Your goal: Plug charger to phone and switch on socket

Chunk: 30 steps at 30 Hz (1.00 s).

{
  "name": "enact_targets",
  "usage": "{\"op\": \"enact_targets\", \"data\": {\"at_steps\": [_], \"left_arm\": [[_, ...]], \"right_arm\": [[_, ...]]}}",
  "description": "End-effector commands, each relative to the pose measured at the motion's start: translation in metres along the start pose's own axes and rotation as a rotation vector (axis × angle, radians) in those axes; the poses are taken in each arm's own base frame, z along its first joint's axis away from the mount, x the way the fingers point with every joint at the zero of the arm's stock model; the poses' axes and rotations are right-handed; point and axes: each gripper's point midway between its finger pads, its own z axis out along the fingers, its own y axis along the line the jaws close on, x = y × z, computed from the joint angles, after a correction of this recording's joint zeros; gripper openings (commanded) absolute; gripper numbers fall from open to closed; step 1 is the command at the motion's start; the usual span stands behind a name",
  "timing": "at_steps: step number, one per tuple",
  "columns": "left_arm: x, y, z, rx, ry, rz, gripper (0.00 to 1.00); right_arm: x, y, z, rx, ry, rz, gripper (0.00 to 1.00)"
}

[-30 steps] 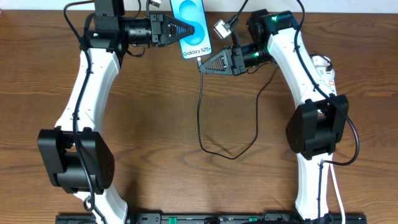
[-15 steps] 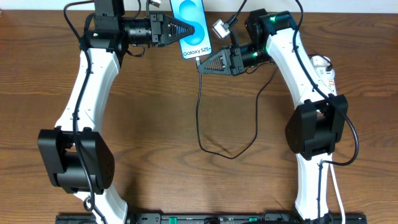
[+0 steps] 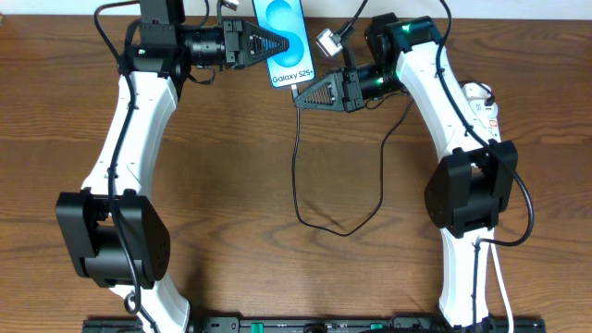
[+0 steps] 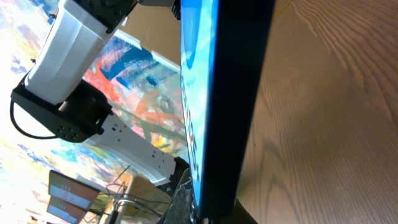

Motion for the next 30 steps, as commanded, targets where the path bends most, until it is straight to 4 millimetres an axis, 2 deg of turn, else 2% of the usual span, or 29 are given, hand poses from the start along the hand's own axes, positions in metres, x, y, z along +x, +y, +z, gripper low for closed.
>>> {"op": "enact_targets", "data": {"at_steps": [1,11,18,30], "left_arm": [[-0.0036,-0.0169,-0.0023,0.023,0.001,0.047,0.07],[-0.0042,-0.0159,-0.0023,0.017,-0.003,0.048,0.07],[-0.0043,-0.0158,-0.0025,0.017,-0.003,0.048,0.07],[-0.0042,-0.0159,-0.0023,0.017,-0.003,0.047,0.07]], "right_arm": [[-0.01,0.0113,-0.0078,-0.018,-0.04,-0.04,0.01],[-0.0098,0.0118,-0.0073,-0.02,-0.039,-0.036,0.01],[-0.0075,0.0142,0.0006,-0.031,-0.025,-0.035,0.01],[-0.0094,0.0143,-0.0024,-0.033,-0.036,-0.036,0.01]]}}
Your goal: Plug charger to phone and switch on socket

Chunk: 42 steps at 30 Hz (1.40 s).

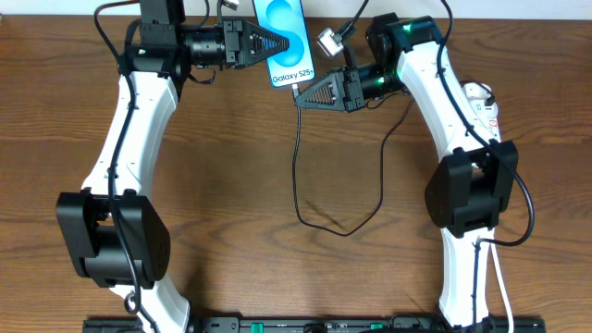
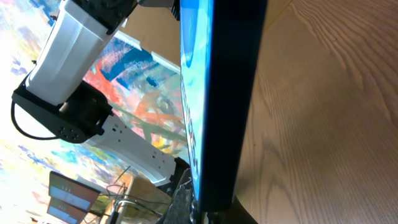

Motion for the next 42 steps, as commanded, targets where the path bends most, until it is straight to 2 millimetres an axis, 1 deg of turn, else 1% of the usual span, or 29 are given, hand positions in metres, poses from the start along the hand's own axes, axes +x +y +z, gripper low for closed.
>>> {"op": "enact_targets", "data": {"at_steps": [1,23,42], "left_arm": [[-0.0036,-0.0159,-0.0023,0.018,-0.001,0.041,0.07],[-0.0032,-0.0165,-0.0023,0.022,0.001,0.042,0.07],[-0.0032,-0.0164,-0.0023,0.022,0.001,0.042,0.07]], "right_arm": [[-0.0092,0.0147,-0.0009,-0.037,-0.034,-0.039,0.01],[-0.0102,0.0156,-0.0012,-0.041,-0.038,-0.03,0.01],[-0.0143,0.0124,-0.001,-0.042,-0.038,-0.012,0.01]]}}
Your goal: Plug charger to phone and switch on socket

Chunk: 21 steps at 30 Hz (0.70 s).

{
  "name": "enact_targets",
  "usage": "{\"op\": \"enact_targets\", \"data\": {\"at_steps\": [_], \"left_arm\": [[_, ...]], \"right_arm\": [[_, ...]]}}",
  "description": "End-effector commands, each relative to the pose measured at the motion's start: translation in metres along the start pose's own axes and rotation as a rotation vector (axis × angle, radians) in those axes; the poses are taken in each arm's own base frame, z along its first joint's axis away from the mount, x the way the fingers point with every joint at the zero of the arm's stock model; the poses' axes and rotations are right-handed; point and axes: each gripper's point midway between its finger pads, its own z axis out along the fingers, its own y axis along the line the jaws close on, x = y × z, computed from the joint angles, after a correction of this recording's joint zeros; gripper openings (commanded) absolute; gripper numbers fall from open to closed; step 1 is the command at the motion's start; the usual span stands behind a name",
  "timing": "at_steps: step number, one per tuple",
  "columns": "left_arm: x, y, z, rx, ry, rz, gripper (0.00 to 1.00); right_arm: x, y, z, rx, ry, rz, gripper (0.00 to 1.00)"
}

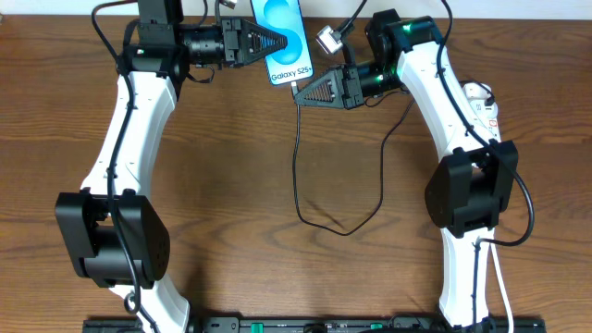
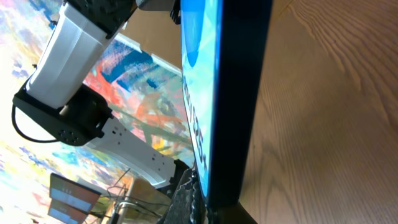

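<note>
A phone (image 1: 289, 37) with a lit blue screen reading "Galaxy S25+" lies at the table's far edge. My left gripper (image 1: 275, 42) reaches in from the left and is shut on the phone's side. At the phone's bottom end, my right gripper (image 1: 299, 93) is shut on the charger plug. The black cable (image 1: 298, 166) hangs from the plug. In the right wrist view the phone's dark edge (image 2: 239, 93) fills the middle and its bottom end sits against my fingers (image 2: 198, 202). The plug itself is hidden there.
The cable loops across the middle of the wooden table (image 1: 231, 185) and runs back up along the right arm. A white socket block (image 1: 481, 100) lies at the right edge, behind the right arm. A wall stands just behind the phone.
My right gripper has edged up toward the phone's bottom end. In the wrist view, the phone's end sits slightly closer to my fingers. The left gripper still holds the phone.
At every earlier moment the left gripper held the phone at the far edge and the right gripper held the plug just below it. Across them the plug end crept toward the phone's bottom end. Now it sits against that end.
</note>
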Motion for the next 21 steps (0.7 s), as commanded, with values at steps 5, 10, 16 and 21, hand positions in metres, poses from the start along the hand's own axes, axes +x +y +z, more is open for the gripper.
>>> {"op": "enact_targets", "data": {"at_steps": [5,10,16,21], "left_arm": [[-0.0006,-0.0196,-0.0014,0.04,0.014,0.045,0.07],[-0.0009,-0.0197,-0.0014,0.04,0.013,0.05,0.07],[-0.001,-0.0198,-0.0014,0.04,0.013,0.05,0.07],[-0.0009,-0.0198,-0.0014,0.041,0.013,0.05,0.07]], "right_arm": [[-0.0096,0.0155,-0.001,-0.041,-0.032,-0.011,0.01],[-0.0093,0.0156,-0.0008,-0.041,-0.032,-0.008,0.01],[-0.0093,0.0158,-0.0006,-0.042,-0.032,-0.005,0.01],[-0.0101,0.0191,-0.0008,-0.042,-0.032,-0.013,0.01]]}}
